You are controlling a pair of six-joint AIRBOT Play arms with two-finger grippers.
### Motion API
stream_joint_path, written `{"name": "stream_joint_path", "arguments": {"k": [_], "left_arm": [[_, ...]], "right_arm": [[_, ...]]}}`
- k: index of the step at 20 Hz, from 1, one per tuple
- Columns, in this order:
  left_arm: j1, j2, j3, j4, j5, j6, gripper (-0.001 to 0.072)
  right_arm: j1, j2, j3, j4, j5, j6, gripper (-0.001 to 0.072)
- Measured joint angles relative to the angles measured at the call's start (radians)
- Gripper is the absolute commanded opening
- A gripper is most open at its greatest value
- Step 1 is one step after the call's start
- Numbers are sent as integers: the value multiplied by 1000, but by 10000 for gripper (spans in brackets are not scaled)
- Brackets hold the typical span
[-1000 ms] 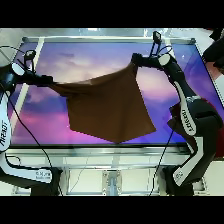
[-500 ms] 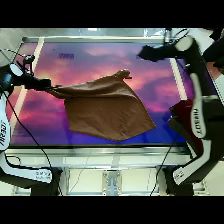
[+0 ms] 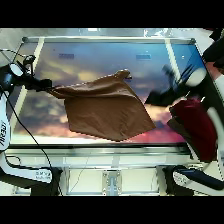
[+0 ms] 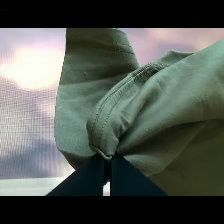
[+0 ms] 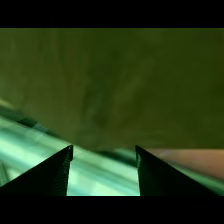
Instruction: Fold the shirts.
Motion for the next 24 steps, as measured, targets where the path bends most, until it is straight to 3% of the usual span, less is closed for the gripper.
{"name": "stream_joint_path", "arguments": {"k": [3, 6, 14, 17, 19, 21, 24], "left_arm": [[0, 0, 0, -2, -6, 0, 13], [0, 0, 0, -2, -10, 0, 12], [0, 0, 0, -2, -11, 0, 13], [0, 0, 0, -2, -11, 0, 13], [0, 0, 0, -2, -11, 0, 13], [0, 0, 0, -2, -11, 0, 13], [0, 0, 0, -2, -11, 1, 12]], "right_arm": [[113, 65, -346, 294, -179, 13, 507], [243, 89, -512, 506, -346, 8, 506], [554, 42, -603, 697, -708, 140, 502], [593, 31, -607, 747, -855, 158, 390], [605, 28, -609, 775, -938, 164, 275], [611, 25, -610, 789, -999, 166, 14], [615, 26, -600, 803, -1033, 150, 10]]}}
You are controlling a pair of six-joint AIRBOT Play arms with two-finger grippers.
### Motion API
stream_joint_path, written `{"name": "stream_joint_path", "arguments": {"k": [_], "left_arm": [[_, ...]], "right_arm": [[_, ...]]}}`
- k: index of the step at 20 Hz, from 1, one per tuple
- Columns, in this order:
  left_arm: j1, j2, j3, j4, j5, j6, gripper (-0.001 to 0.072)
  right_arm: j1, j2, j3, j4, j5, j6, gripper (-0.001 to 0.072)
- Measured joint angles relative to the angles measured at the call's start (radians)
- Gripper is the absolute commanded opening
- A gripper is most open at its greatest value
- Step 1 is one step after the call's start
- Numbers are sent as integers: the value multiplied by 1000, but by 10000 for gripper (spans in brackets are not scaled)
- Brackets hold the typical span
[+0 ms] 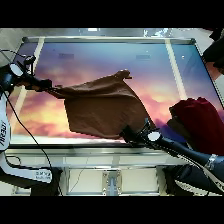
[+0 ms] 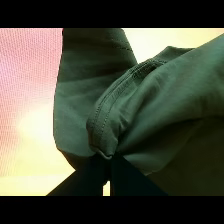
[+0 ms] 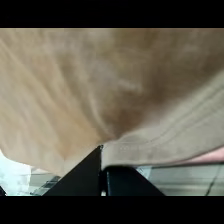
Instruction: Fold the shirts.
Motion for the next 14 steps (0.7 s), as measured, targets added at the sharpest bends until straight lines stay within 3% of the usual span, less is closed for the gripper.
{"name": "stream_joint_path", "arguments": {"k": [6, 14], "left_arm": [[35, 124, 0, 0, -2, 3, 12], [254, 629, 0, 4, 53, 5, 10]], "right_arm": [[-16, 134, 171, -89, -44, -284, 8], [-148, 534, 478, -396, 16, -386, 7]]}}
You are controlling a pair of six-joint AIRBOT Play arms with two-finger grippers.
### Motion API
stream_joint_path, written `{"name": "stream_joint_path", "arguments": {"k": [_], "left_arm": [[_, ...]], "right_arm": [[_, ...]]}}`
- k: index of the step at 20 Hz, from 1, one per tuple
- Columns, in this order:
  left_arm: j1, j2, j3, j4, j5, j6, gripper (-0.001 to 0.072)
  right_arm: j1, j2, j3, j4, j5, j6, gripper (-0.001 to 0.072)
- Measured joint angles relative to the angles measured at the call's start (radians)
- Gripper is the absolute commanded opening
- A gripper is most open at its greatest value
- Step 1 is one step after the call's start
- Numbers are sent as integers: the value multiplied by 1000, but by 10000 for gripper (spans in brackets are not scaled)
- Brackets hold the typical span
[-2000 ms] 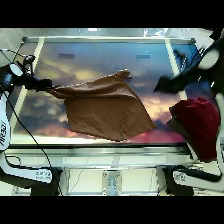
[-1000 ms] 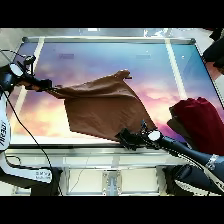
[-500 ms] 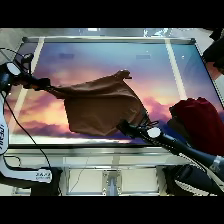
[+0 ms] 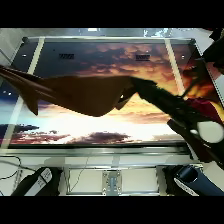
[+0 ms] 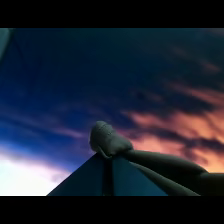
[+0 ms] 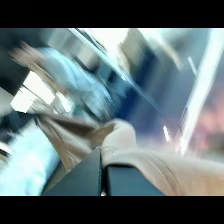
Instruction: Fold the shirts.
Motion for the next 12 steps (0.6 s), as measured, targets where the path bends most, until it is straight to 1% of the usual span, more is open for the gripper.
{"name": "stream_joint_path", "arguments": {"k": [3, 6, 8, 10, 12], "left_arm": [[56, 179, 5, -2, 45, 32, 9], [62, 275, 11, -48, 57, 58, 10], [40, 276, 12, -115, 56, 79, 10], [-10, 225, 13, -178, 55, 106, 10], [-85, 124, 13, -200, 55, 128, 10]], "right_arm": [[-17, 60, 120, -55, 39, -7, 7], [-25, 72, 206, -116, 60, -1, 6], [-54, 48, 234, -206, 97, 85, 6], [-120, -14, 238, -315, 212, 212, 5], [-202, -104, 215, -391, 327, 304, 5]]}}
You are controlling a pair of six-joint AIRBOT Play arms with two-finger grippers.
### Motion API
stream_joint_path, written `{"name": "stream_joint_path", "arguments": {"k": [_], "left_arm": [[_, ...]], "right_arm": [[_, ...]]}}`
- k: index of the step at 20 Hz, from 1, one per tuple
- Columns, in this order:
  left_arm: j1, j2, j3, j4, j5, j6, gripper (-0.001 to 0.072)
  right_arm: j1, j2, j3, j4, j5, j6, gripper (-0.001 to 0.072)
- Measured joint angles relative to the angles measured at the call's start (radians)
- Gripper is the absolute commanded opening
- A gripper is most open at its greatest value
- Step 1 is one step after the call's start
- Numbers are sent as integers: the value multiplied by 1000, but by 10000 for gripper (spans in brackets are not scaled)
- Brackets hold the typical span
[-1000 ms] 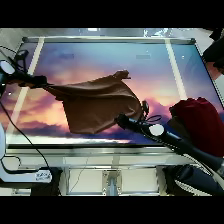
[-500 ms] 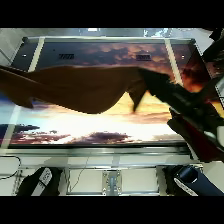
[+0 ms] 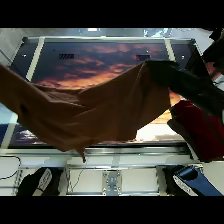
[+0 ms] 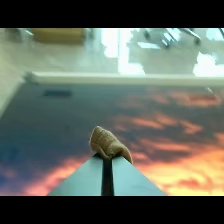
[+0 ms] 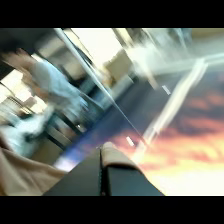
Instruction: Fold the shirts.
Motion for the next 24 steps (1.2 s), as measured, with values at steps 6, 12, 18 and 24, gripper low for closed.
{"name": "stream_joint_path", "arguments": {"k": [6, 12, 18, 24], "left_arm": [[-193, -497, 0, 41, 55, 19, 11], [-272, -853, 0, -18, 296, -30, 385], [-242, -800, 17, -146, 410, -42, 616], [13, -448, -32, -69, 175, -44, 587]], "right_arm": [[-156, -370, -66, -76, 88, 91, 7], [-196, -679, -77, 15, -211, 109, 328], [-261, -706, 38, 32, -401, 111, 406], [-523, -453, 173, -262, -12, 88, 406]]}}
